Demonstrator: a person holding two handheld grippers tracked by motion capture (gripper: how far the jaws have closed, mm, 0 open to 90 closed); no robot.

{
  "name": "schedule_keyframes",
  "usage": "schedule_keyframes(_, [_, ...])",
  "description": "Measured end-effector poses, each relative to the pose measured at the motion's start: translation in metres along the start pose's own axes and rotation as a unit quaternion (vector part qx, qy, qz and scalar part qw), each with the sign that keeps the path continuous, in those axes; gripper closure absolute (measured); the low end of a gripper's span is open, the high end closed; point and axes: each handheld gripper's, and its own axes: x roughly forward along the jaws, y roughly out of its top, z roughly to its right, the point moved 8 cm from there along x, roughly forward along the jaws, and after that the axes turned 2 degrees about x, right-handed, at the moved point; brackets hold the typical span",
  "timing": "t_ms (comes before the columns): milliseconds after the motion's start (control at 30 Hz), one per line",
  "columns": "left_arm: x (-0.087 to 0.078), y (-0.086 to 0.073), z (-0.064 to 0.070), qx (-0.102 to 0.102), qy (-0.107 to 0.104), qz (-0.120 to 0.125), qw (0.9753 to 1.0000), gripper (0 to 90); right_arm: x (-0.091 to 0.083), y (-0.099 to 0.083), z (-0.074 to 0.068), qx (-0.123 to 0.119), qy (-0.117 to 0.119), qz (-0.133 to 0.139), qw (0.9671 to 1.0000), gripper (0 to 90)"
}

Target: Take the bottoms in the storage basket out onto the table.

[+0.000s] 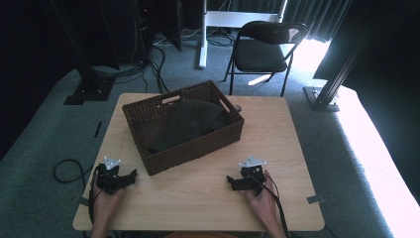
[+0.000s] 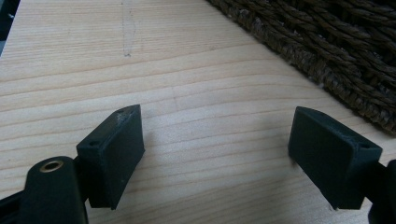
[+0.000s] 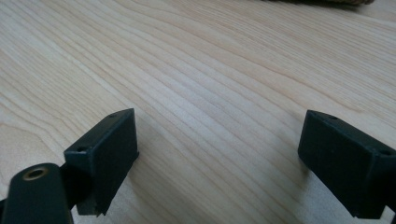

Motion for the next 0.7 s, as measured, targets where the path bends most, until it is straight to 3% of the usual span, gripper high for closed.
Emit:
schedule_keyframes(333, [-0.001, -0.001, 0.001, 0.013, -0.013, -0.002, 0.9998, 18.6, -0.004, -0.003, 0.003, 0.008, -0.009, -0.004, 0.9999, 14.4])
schedule_keyframes(467, [-0.003, -0.002, 0.002, 0.016, -0.015, -0.007, 0.9997, 19.2, -0.011, -0.009, 0.007, -0.012, 0.011, -0.006, 0.9998, 14.6])
schedule_keyframes(700, [-0.005, -0.002, 0.003, 0.019, -0.02, -0.02, 0.9994, 20.3, -0.018, -0.015, 0.012, -0.022, 0.022, -0.012, 0.9995, 14.7])
